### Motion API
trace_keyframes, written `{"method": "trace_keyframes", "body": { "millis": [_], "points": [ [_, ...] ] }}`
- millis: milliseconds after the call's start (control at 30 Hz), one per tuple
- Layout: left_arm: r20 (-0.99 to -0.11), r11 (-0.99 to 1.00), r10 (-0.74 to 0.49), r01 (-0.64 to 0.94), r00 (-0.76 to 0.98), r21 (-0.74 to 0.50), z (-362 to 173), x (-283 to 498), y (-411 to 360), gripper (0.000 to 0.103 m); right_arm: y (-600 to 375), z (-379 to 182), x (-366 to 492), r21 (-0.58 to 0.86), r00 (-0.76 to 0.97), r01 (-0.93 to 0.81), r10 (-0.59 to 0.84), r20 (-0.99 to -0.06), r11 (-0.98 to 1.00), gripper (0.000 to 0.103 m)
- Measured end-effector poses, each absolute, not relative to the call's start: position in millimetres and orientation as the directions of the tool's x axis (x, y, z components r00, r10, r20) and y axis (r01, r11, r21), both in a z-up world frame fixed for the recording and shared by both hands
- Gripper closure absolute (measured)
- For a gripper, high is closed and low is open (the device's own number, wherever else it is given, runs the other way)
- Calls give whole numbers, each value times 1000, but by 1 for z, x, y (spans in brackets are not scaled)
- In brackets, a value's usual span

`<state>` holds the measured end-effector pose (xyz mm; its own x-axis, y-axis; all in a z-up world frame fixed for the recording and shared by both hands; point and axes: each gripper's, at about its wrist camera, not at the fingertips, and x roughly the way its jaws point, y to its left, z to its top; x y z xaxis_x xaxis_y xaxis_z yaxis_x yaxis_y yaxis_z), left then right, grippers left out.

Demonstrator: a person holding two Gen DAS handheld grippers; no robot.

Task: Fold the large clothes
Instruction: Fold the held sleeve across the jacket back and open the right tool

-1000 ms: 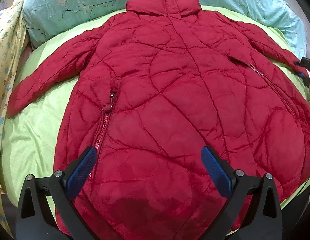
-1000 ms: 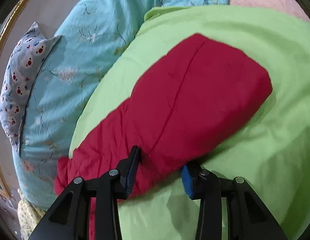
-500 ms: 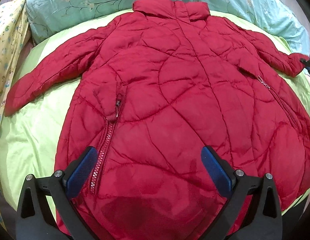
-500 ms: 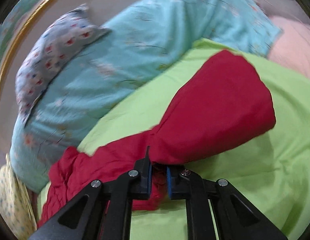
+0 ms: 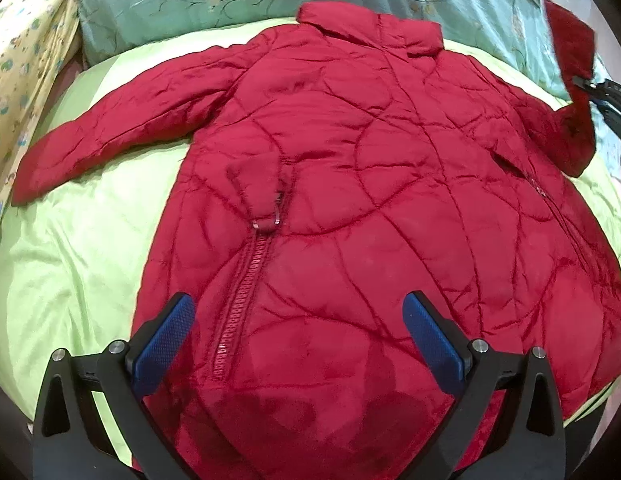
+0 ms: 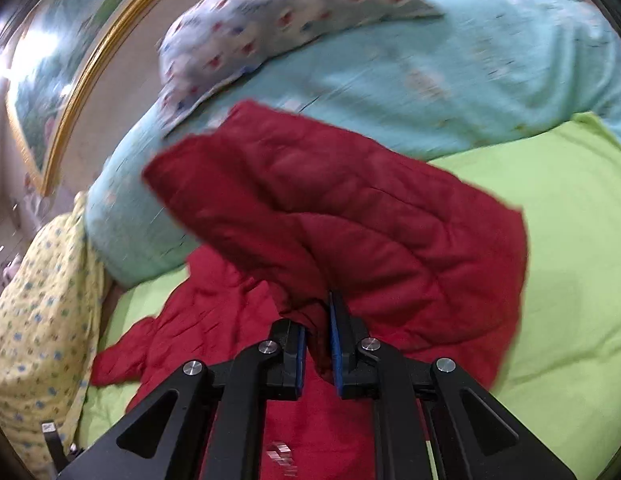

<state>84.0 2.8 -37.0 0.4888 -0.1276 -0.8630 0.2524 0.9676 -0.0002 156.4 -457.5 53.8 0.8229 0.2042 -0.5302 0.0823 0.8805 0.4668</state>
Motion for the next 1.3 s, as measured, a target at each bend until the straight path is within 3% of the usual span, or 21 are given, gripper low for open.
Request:
{"method": "trace_keyframes", "body": {
  "millis": [367, 700, 800, 967, 1033, 1300],
  "points": [
    [-859, 976, -169, 206, 483, -76, -37, 97, 35, 0, -324, 24, 212, 405, 684, -76, 343, -644, 911, 94],
    [-847, 964, -256, 184, 466, -190, -31, 125, 55, 0, -239, 4, 240, 360, 612, -201, 404, -680, 911, 94],
    [-830, 949, -315, 183, 461, -258, -26, 138, 62, 0, -216, -4, 244, 334, 590, -245, 413, -694, 910, 94],
    [-760, 856, -513, 170, 399, -489, -24, 178, 77, 0, -196, -17, 242, 267, 573, -305, 400, -716, 914, 93],
    [-737, 827, -555, 162, 385, -538, -25, 194, 78, 0, -195, -22, 242, 272, 558, -322, 414, -719, 907, 88],
    [-690, 755, -648, 153, 322, -638, -28, 260, 52, 0, -201, -35, 246, 318, 536, -318, 446, -716, 893, 87]
  ]
}}
